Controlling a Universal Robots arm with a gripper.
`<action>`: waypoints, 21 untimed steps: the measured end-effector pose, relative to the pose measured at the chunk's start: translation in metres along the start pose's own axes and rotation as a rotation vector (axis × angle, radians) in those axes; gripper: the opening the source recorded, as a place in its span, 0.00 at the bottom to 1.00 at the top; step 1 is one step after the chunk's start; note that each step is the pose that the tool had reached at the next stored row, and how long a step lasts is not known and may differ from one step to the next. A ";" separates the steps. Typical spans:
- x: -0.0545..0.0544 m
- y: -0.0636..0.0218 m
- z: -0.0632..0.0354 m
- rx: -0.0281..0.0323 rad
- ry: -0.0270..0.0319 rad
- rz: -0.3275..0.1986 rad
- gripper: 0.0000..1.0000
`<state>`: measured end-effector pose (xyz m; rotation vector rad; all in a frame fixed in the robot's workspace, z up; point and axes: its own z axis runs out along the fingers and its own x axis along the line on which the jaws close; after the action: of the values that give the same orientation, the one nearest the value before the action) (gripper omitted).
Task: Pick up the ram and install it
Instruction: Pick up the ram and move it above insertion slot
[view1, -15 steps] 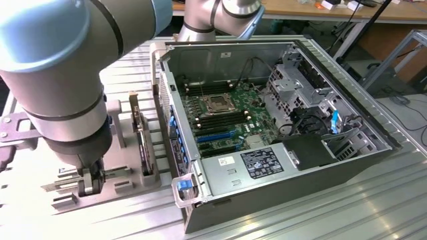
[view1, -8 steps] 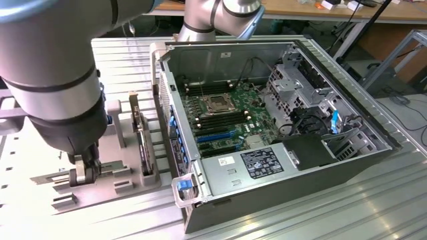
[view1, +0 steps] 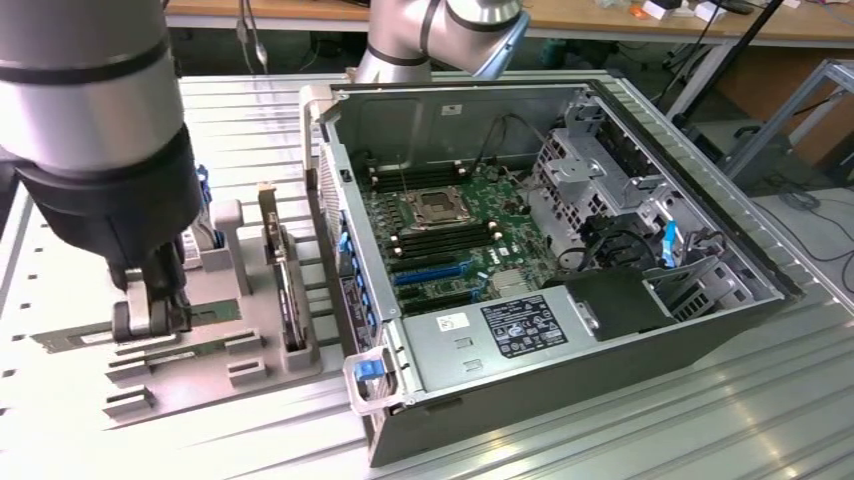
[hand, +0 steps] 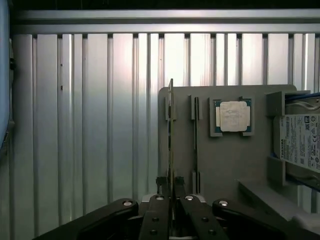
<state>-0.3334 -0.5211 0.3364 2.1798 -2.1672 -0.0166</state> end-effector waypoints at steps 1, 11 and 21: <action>0.000 0.0003 -0.0044 0.0001 0.0059 0.000 0.14; -0.006 -0.0098 -0.0222 0.0232 -0.0664 -0.001 0.14; -0.005 -0.0958 -0.0356 0.0129 -0.0791 -0.003 0.14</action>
<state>-0.2358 -0.5142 0.3664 2.2260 -2.2111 -0.0908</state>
